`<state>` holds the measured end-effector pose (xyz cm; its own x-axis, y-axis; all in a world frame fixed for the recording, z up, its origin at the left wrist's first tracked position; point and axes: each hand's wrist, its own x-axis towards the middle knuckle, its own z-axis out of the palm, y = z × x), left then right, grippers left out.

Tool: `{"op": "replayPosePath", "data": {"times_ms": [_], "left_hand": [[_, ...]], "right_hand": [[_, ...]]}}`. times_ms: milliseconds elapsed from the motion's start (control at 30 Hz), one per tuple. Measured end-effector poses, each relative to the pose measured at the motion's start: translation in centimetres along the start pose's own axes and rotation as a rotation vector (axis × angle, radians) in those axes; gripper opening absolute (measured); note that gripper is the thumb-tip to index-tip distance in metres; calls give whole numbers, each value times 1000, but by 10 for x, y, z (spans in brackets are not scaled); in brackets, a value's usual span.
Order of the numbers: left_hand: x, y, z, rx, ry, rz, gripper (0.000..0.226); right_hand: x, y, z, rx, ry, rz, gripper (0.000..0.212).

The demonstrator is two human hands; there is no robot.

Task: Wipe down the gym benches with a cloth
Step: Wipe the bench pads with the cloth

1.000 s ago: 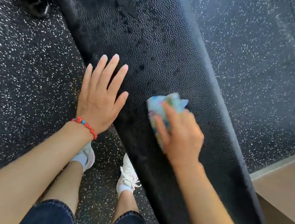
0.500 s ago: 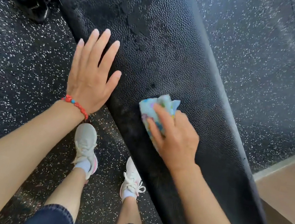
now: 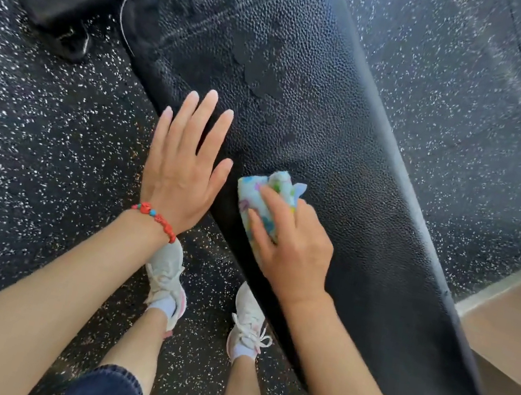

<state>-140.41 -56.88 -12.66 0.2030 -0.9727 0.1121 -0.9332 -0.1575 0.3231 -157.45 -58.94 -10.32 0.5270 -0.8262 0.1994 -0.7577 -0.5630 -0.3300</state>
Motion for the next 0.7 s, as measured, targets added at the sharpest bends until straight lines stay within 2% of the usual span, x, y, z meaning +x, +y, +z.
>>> {"op": "replayPosePath", "data": {"times_ms": [67,200,267,300,467,567,633,700], "left_hand": [[3,-9,-6,-8,-4,42,49],[26,-38,-12,0,3,80,49],[39,-55,-14,12,14,58,50],[45,-61,-14,18,11,45,50],[48,-67,-11,14,-8,42,53],[49,-66,-13,5,-26,41,53],[49,-67,-14,8,-27,41,54],[48,-68,-14,9,-25,44,53]], "right_hand": [[18,16,1,-85,47,37,30],[83,46,3,-89,231,438,32],[96,42,3,-91,230,613,32],[93,34,6,-100,229,632,33],[42,-33,30,-77,119,281,26],[44,-25,26,-76,80,132,23],[57,-10,24,-127,80,96,26],[82,6,24,-151,130,214,28]]}}
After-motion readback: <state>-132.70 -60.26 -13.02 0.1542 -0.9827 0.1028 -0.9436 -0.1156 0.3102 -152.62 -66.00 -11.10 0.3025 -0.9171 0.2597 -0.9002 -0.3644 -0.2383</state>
